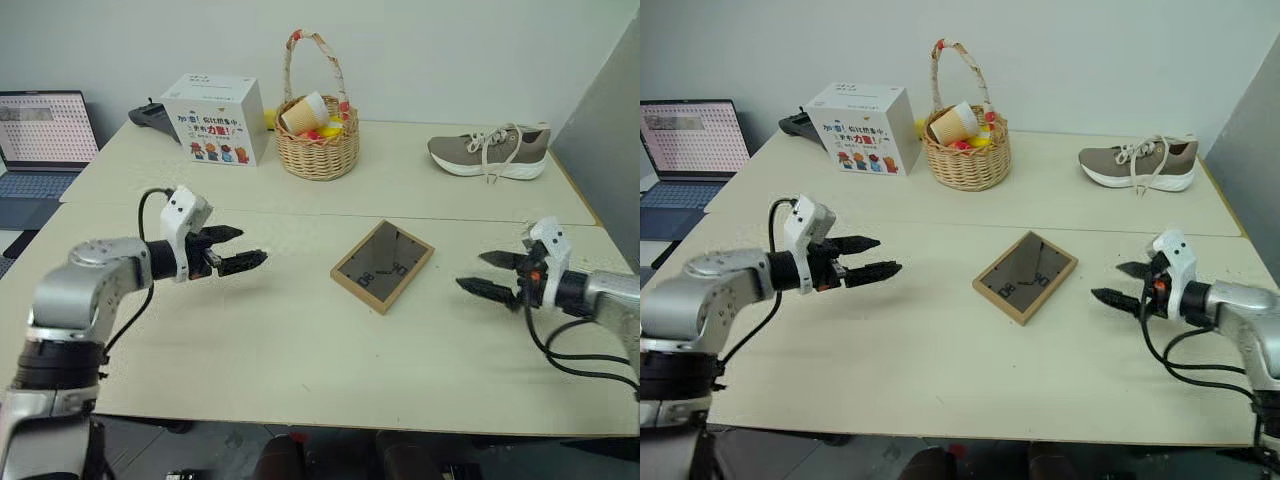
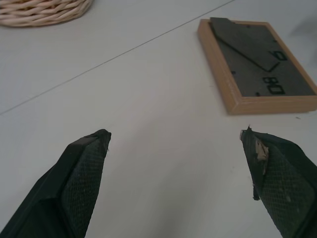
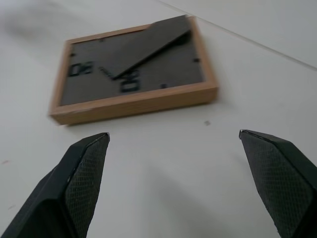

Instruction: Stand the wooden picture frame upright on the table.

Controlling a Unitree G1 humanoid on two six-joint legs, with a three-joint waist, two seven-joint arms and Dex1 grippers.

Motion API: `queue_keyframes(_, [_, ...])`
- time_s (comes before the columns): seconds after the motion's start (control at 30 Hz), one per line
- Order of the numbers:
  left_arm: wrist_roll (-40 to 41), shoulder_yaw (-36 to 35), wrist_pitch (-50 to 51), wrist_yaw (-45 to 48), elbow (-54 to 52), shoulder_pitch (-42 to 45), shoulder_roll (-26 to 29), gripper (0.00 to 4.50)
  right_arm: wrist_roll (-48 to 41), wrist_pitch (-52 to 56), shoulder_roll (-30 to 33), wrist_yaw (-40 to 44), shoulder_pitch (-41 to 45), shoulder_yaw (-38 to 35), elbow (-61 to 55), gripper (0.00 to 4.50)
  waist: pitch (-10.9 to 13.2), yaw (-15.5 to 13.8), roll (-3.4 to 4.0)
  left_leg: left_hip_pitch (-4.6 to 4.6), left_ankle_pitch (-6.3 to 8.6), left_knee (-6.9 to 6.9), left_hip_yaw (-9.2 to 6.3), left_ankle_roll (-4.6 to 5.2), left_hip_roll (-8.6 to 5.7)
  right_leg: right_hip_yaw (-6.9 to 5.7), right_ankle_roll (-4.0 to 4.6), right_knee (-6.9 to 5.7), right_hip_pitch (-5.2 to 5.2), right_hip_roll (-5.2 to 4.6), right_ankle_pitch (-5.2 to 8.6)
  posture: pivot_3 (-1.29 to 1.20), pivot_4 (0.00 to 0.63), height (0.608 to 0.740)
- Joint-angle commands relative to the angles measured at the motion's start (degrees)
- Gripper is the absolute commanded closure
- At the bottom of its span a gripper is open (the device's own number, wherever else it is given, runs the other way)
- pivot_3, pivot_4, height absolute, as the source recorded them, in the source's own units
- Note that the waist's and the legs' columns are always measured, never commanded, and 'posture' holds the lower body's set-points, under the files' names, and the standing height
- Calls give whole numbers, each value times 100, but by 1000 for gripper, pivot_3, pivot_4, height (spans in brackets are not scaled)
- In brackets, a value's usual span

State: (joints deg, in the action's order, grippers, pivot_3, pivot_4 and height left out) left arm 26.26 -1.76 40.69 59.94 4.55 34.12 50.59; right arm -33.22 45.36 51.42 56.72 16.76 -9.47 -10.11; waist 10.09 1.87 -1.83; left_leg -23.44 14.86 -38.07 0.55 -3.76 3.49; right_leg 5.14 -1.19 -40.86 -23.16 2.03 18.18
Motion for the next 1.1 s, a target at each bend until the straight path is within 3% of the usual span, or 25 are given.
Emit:
queue_keyframes(0.03, [-278,278,-442,428,415,523,0,0,-123,28,164,149,-41,-113,-236,42,0,9,0,0,0,0,1,0,0,1,0,0,0,1,0,0,150,740])
queue_keyframes(0.27, [-755,617,-1147,553,1219,952,-426,0,58,-57,4,-320,-171,-166,-308,42,0,22,0,-4,1,-1,5,2,3,14,0,0,-8,5,0,0,150,740])
queue_keyframes(0.3, [-893,704,-1348,476,1433,1027,-590,180,179,-107,-97,-542,-171,-177,-218,15,0,1,-1,-6,1,-1,3,2,3,12,0,2,-9,5,0,0,150,740])
queue_keyframes(0.47, [-1704,1051,-2530,-76,2799,1676,-1429,1122,603,-212,-589,-1315,142,62,-33,1101,0,-27,-1,-24,1,-28,-7,3,0,9,0,-6,-8,1,-1,0,150,740])
queue_keyframes(0.67, [-2369,1233,-3586,-742,4410,2327,-2423,2569,1310,-602,-1281,-2009,650,653,525,2784,-1,-15,-2,-45,7,-47,-12,12,-1,1,0,-2,-14,2,-1,0,150,740])
queue_keyframes(0.8, [-2540,1270,-3867,-757,5046,2587,-2921,3282,1746,-840,-1715,-2308,938,1030,1022,3513,-1,1,-2,-43,7,-44,-2,12,-1,2,0,-7,-20,2,-2,0,150,740])
queue_keyframes(0.9, [-2597,1225,-3989,-708,5321,2702,-3204,4069,1990,-1034,-1991,-2461,1137,1183,1368,4437,-1,-8,-2,-47,7,-53,-5,12,-2,0,0,-12,-21,2,-2,0,150,740])
queue_keyframes(0.97, [-2666,1283,-3994,-595,5348,2696,-3350,4446,2100,-1101,-2237,-2571,1322,1283,1581,4500,-1,-6,-2,-49,7,-54,-5,12,-2,-2,0,-12,-21,2,-2,0,150,740])
queue_keyframes(1.1, [-2722,1355,-3810,-258,5201,2598,-3468,4446,2248,-1182,-2561,-2606,1473,1452,1740,4500,-1,11,-2,-45,7,-53,-5,12,-1,-2,0,-17,-21,3,-2,0,150,740])
